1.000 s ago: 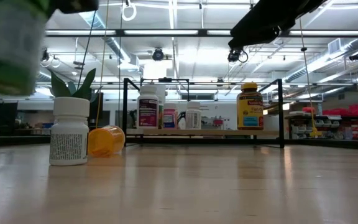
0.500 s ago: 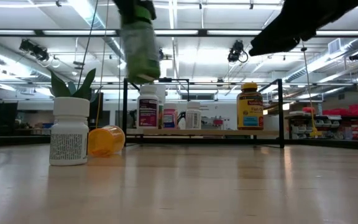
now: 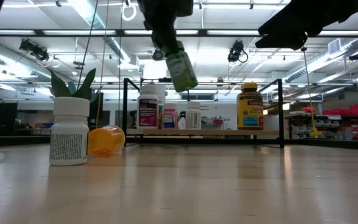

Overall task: Pick and place medicine bottles onto shelf by color
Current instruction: Put the green pill bottle on the shelf

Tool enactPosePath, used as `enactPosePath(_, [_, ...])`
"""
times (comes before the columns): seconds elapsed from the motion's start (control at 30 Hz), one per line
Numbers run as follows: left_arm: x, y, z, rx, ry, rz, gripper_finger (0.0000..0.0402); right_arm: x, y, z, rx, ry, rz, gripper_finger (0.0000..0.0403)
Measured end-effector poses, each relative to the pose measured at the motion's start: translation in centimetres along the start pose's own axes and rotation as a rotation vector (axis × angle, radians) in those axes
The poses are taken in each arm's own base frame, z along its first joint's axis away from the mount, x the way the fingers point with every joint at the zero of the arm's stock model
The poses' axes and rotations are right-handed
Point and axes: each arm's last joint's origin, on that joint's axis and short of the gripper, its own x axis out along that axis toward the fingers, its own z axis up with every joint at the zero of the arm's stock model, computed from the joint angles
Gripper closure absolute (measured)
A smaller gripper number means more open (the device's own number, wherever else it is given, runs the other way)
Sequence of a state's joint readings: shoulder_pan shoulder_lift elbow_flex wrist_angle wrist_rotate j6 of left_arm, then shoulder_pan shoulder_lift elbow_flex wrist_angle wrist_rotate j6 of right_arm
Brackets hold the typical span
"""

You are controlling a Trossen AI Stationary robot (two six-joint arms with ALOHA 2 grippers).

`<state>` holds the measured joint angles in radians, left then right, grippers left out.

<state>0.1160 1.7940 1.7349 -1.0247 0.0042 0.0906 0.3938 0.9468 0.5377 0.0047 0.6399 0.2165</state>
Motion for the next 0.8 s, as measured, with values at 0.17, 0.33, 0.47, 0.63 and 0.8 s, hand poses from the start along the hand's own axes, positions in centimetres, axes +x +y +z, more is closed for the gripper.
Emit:
enactPosePath(0.17, [0.6,3.2,1.8,0.001,0.008,0.037,0.0188,-0.3,-0.2,0.1,0.002,-0.004,0.0,0.0106])
enactPosePath(0.33, [2.3,6.1,3.5,0.009,0.062,0.054,0.0184,-0.2,-0.2,-0.1,0.013,0.014,-0.003,0.0106])
enactPosePath(0.47, [3.8,8.2,4.2,0.007,0.089,0.066,0.0189,-0.3,-0.2,-0.6,0.034,0.052,-0.018,0.0106])
enactPosePath(0.63, [5.6,10.1,4.5,0.013,0.104,0.078,0.0184,-0.5,-0.2,-0.8,0.037,0.064,-0.028,0.0106])
enactPosePath(0.8, [7.2,11.6,4.4,0.046,0.126,0.151,0.0187,-0.5,-0.2,-0.6,0.044,0.049,-0.036,0.0106])
